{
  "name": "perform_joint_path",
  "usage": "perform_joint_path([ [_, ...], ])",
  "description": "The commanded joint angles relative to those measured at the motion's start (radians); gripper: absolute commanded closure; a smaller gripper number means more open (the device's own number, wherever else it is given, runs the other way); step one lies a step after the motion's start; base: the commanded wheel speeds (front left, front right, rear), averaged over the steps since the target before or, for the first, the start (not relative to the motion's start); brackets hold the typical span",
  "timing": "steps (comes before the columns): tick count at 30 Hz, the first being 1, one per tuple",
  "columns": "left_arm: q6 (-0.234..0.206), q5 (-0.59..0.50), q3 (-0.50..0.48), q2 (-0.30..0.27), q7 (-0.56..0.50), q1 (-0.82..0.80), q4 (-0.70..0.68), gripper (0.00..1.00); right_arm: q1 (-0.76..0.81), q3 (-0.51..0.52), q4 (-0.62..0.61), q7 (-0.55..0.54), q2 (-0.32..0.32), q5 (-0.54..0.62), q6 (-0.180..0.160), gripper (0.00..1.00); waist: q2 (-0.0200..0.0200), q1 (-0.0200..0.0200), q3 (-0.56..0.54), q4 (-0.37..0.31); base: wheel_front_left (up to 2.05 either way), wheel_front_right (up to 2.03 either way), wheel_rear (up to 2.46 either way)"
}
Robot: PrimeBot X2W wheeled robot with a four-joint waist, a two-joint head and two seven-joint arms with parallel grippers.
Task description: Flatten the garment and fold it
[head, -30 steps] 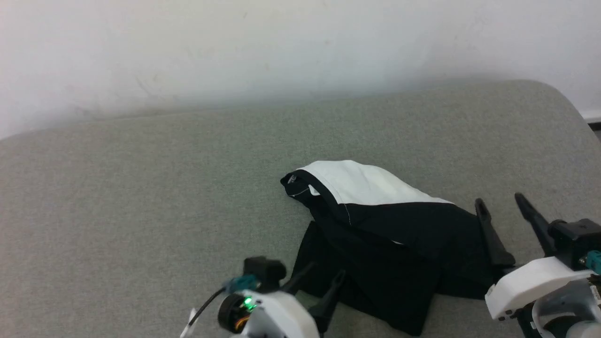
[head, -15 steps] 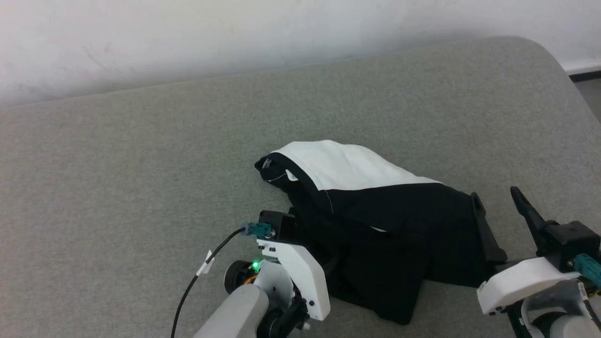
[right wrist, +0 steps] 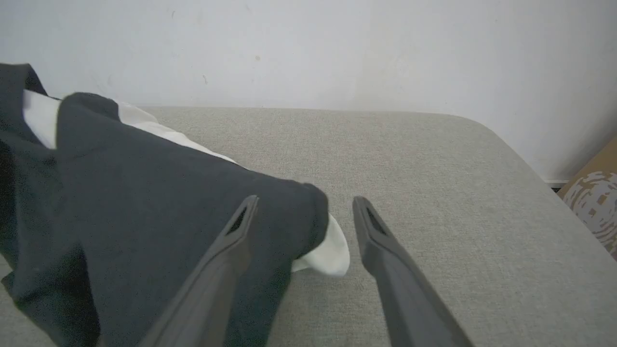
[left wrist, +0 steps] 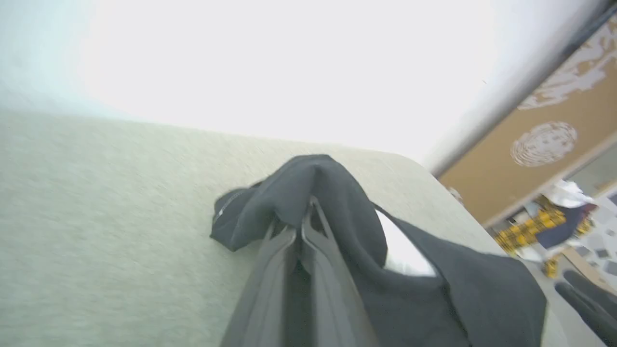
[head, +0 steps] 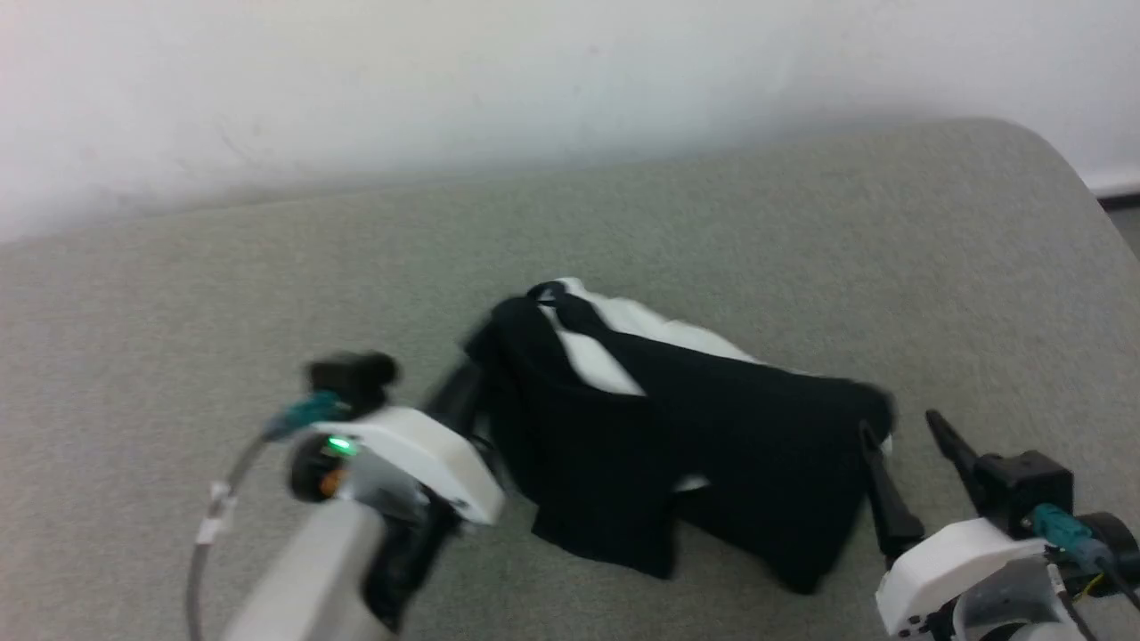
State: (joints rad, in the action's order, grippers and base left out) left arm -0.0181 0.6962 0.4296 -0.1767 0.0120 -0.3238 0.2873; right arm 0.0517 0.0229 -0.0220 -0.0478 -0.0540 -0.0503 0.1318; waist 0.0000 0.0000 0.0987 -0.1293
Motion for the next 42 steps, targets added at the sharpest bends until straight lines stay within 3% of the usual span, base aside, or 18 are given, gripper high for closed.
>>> perform_joint_path([
  [1, -0.021, -0.006, -0.038, -0.042, 0.022, 0.015, -0.046, 1.0, 0.01, -0.012, 0.009, -0.002, 0.004, -0.006, -0.001, 0.0, 0.0, 0.0, -0.07, 0.069, 0.0, 0.0, 0.0],
  [6, -0.092, -0.041, -0.137, -0.17, 0.04, 0.049, -0.199, 1.0, 0.022, -0.037, 0.035, 0.0, 0.004, -0.022, -0.001, 0.0, 0.0, 0.0, -0.083, 0.112, 0.0, 0.0, 0.0],
  [9, -0.122, -0.037, -0.159, -0.202, 0.008, 0.086, -0.233, 1.0, 0.023, -0.049, 0.048, 0.001, 0.004, -0.027, -0.001, 0.0, 0.0, 0.0, -0.081, 0.126, 0.0, 0.0, 0.0],
  [12, -0.157, -0.051, -0.152, -0.263, -0.074, 0.167, -0.226, 1.0, 0.02, -0.071, 0.065, 0.005, 0.004, -0.038, -0.001, 0.0, 0.0, 0.0, -0.075, 0.139, 0.0, 0.0, 0.0],
  [16, -0.194, -0.058, -0.124, -0.29, -0.137, 0.282, -0.128, 1.0, 0.013, -0.084, 0.084, 0.008, 0.004, -0.042, -0.001, 0.0, 0.0, 0.0, -0.063, 0.158, 0.0, 0.0, 0.0],
  [17, -0.194, -0.06, -0.118, -0.285, -0.134, 0.289, -0.109, 0.62, 0.013, -0.084, 0.086, 0.008, 0.004, -0.04, -0.001, 0.0, 0.0, 0.0, -0.062, 0.164, 0.0, 0.0, 0.0],
  [18, -0.195, -0.061, -0.119, -0.277, -0.117, 0.291, -0.094, 0.0, 0.011, -0.089, 0.087, 0.009, 0.004, -0.038, -0.001, 0.0, 0.0, 0.0, -0.062, 0.169, 0.0, 0.0, 0.0],
  [20, -0.197, -0.061, -0.123, -0.266, -0.093, 0.289, -0.083, 0.0, 0.008, -0.095, 0.086, 0.008, 0.004, -0.035, -0.001, 0.0, 0.0, 0.0, -0.061, 0.174, 0.0, 0.0, 0.0],
  [23, -0.173, -0.091, -0.129, -0.231, 0.066, 0.259, -0.081, 0.0, -0.003, -0.159, 0.063, -0.001, -0.008, -0.036, -0.001, 0.0, 0.0, 0.0, -0.066, 0.212, 0.0, 0.0, 0.0],
  [24, -0.173, -0.091, -0.129, -0.231, 0.066, 0.259, -0.081, 0.0, -0.003, -0.159, 0.063, -0.001, -0.008, -0.036, -0.001, 0.0, 0.0, 0.0, -0.066, 0.212, 0.0, 0.0, 0.0],
  [29, -0.156, -0.166, -0.112, -0.211, 0.218, 0.243, -0.09, 0.0, -0.008, -0.361, 0.05, -0.105, -0.116, -0.1, -0.001, 0.0, 0.0, 0.0, -0.079, 0.261, 0.0, 0.0, 0.0],
  [35, -0.149, -0.204, -0.105, -0.159, 0.247, 0.275, -0.112, 0.0, -0.075, -0.477, 0.127, -0.219, -0.225, -0.071, -0.001, 0.0, 0.0, 0.0, -0.083, 0.31, 0.0, 0.0, 0.0],
  [42, -0.133, -0.218, -0.111, -0.119, 0.249, 0.286, -0.106, 0.0, -0.157, -0.495, 0.275, -0.257, -0.243, -0.042, -0.001, 0.0, 0.0, 0.0, -0.063, 0.35, 0.0, 0.0, 0.0],
])
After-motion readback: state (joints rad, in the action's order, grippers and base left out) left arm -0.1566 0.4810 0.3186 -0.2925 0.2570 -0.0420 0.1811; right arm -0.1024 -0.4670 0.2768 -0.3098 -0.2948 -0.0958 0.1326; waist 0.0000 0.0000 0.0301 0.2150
